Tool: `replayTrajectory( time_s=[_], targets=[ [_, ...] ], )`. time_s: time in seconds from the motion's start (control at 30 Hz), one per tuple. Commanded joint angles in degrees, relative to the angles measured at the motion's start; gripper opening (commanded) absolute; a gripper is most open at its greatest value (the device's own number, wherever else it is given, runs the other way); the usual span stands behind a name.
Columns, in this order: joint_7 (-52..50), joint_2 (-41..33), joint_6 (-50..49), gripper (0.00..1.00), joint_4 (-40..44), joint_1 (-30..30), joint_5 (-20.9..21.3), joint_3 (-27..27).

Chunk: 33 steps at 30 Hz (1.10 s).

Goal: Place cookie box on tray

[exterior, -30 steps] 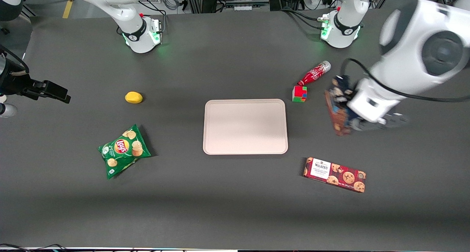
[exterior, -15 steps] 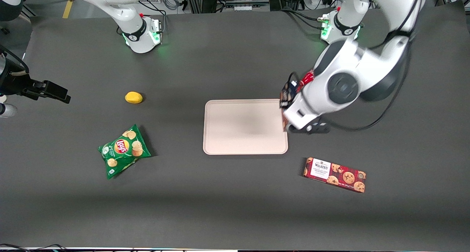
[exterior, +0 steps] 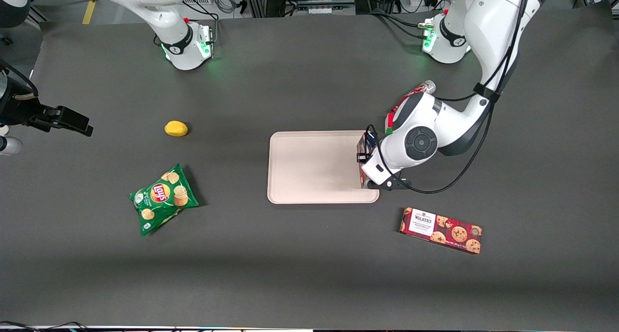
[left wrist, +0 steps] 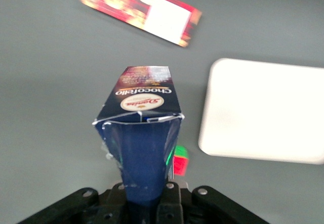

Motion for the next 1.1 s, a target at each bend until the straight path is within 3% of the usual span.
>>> replayTrajectory(
  time_s=[0.0, 0.03, 0.07, 0.33, 0.53, 0.9, 1.07],
  targets=[
    [-1.26, -0.55, 0.21, 0.61, -0.64, -0.16, 2.20, -0.16],
    [-0.92, -0.55, -0.14, 0.88, -0.55, -0.16, 2.28, -0.16],
    [-0.74, -0.55, -0.40, 1.00, -0.46, -0.16, 2.28, -0.16],
    [-1.53, -2.56, -2.59, 1.00, 0.50, 0.01, 2.20, -0.07],
    [-2.05, -7.04, -14.27, 1.00, 7.17, 0.36, 2.11, 0.98],
    [-0.65, -17.85, -38.01, 1.00, 21.15, 0.63, 2.19, 9.32],
    [7.50, -22.60, -45.92, 1.00, 24.06, 0.72, 2.11, 16.17]
  ],
)
